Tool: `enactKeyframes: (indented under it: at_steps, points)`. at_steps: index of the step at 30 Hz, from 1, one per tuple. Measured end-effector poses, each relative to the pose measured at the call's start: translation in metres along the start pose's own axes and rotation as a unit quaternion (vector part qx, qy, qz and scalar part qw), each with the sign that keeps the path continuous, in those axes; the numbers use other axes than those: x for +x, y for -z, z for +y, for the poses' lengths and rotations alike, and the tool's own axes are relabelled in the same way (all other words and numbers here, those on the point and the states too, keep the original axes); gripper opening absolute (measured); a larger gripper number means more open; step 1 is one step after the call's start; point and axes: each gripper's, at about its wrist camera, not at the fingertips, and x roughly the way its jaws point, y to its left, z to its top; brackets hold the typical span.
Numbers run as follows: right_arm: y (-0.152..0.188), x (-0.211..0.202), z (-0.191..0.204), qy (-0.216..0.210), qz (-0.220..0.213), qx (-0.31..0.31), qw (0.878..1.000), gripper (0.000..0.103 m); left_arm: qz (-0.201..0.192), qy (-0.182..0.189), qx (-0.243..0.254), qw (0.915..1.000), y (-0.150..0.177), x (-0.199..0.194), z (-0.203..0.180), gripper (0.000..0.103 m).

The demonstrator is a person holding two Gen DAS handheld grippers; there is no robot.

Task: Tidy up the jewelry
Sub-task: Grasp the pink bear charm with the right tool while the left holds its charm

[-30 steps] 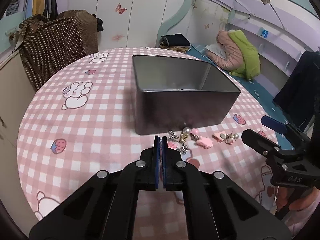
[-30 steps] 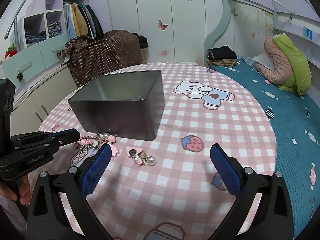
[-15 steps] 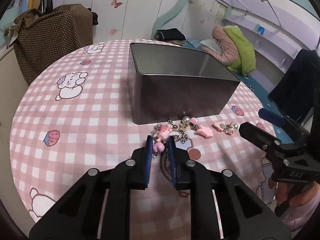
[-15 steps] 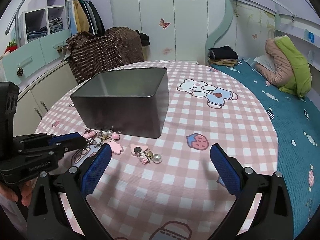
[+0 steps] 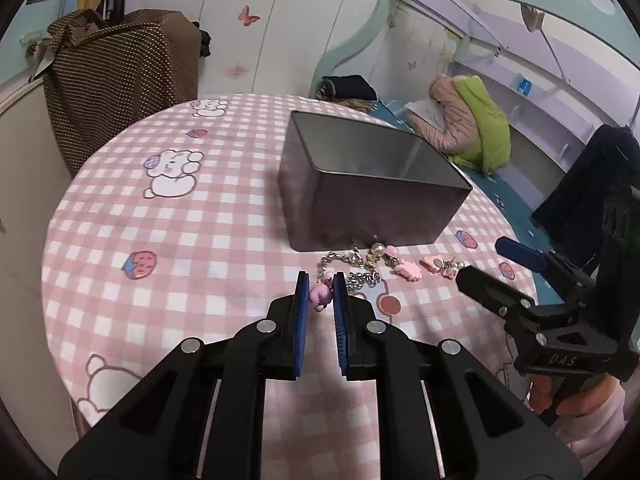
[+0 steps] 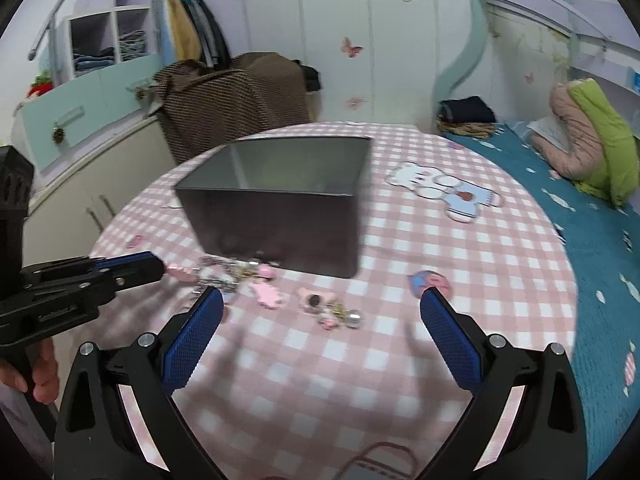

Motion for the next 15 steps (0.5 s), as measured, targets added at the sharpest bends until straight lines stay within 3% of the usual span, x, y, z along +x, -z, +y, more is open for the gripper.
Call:
enactKeyframes:
  at_steps: [1, 5, 11, 15]
  points:
    - [-0.001, 0.000, 0.003, -0.008, -0.002, -0.003, 1.000, 0.094, -0.003, 0.000, -0.002, 1.0000, 0.000, -0.003, 0.002, 0.012]
    - [-0.008, 0.008, 0.019, -0.048, 0.005, -0.026, 0.998, 0.073, -0.012, -0.001, -0.007, 0.9999, 0.000, -0.008, 0.005, 0.012]
    - [-0.015, 0.030, 0.033, -0.054, 0.047, -0.040, 0.997, 0.047, -0.015, 0.002, -0.022, 0.9996, 0.002, -0.009, 0.013, 0.012]
    - [-0.014, 0.044, 0.033, -0.048, 0.075, -0.034, 0.995, 0.044, -0.018, 0.006, -0.025, 0.9995, 0.002, -0.009, 0.016, 0.012]
